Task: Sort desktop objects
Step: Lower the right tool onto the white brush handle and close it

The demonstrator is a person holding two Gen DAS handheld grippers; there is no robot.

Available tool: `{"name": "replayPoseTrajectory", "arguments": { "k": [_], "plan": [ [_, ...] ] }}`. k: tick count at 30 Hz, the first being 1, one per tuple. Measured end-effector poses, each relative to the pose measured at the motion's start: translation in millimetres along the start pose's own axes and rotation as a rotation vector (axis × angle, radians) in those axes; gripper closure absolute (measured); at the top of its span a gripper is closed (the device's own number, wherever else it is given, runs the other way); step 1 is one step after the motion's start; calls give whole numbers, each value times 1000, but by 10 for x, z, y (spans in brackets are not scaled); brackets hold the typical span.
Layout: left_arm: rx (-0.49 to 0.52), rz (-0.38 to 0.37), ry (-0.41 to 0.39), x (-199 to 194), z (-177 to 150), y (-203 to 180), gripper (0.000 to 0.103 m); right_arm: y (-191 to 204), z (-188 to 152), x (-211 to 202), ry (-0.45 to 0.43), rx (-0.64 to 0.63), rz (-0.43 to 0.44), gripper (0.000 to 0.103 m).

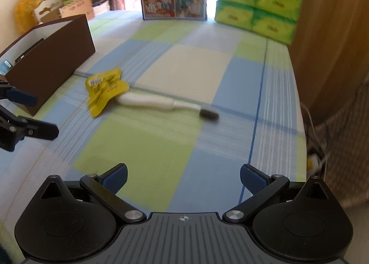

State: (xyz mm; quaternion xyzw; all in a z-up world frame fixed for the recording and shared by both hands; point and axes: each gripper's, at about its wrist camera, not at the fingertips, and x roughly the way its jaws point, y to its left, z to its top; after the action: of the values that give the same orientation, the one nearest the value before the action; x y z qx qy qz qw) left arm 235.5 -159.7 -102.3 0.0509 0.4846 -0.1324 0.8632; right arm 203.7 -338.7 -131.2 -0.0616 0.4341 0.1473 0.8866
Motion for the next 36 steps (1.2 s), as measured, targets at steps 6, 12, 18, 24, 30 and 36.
{"name": "replayPoseTrajectory", "arguments": {
  "k": [6, 12, 18, 24, 30, 36],
  "plan": [
    [-31, 31, 13, 90, 75, 61, 5, -145, 251, 319, -71, -141, 21, 7],
    [-68, 55, 27, 138, 119, 153, 5, -244, 454, 716, -46, -276, 72, 36],
    [-85, 72, 40, 165, 133, 212, 5, -336, 518, 921, 12, -335, 133, 54],
    [-89, 70, 52, 239, 170, 207, 5, -341, 412, 800, 50, -388, 197, 88],
    [-101, 61, 52, 326, 264, 199, 5, -424, 158, 540, 86, -328, 159, 90],
    [-165, 69, 46, 452, 458, 246, 5, -558, -46, 296, 131, -42, 4, 90]
  ]
}}
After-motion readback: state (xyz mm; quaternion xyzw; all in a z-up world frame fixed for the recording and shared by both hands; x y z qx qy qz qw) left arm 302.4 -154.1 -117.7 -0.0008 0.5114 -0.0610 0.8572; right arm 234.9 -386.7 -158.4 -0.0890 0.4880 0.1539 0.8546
